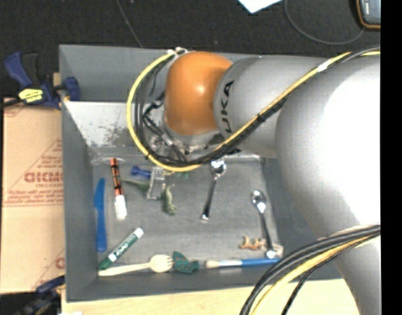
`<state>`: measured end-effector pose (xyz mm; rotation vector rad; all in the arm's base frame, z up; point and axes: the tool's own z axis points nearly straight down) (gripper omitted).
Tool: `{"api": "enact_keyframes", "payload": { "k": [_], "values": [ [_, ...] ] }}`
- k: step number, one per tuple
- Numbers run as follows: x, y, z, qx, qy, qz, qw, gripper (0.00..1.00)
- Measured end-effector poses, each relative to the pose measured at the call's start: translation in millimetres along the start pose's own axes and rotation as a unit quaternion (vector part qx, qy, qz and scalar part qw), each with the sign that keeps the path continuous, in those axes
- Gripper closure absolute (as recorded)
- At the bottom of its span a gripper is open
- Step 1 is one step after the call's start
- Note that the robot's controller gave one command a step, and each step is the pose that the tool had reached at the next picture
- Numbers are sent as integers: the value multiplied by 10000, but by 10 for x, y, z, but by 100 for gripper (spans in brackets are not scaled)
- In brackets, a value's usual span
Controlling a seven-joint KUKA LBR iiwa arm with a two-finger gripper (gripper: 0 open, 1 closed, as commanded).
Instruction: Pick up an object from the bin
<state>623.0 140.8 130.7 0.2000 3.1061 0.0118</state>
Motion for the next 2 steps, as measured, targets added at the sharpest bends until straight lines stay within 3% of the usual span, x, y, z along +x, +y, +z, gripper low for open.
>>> {"api": "enact_keyframes", "payload": {
  "k": [1, 2],
  "values": [
    [78, -142, 551, -43, -75, -898, 9959, 100],
    [78, -142, 551, -45, -75, -893, 9960, 100]
  ]
}}
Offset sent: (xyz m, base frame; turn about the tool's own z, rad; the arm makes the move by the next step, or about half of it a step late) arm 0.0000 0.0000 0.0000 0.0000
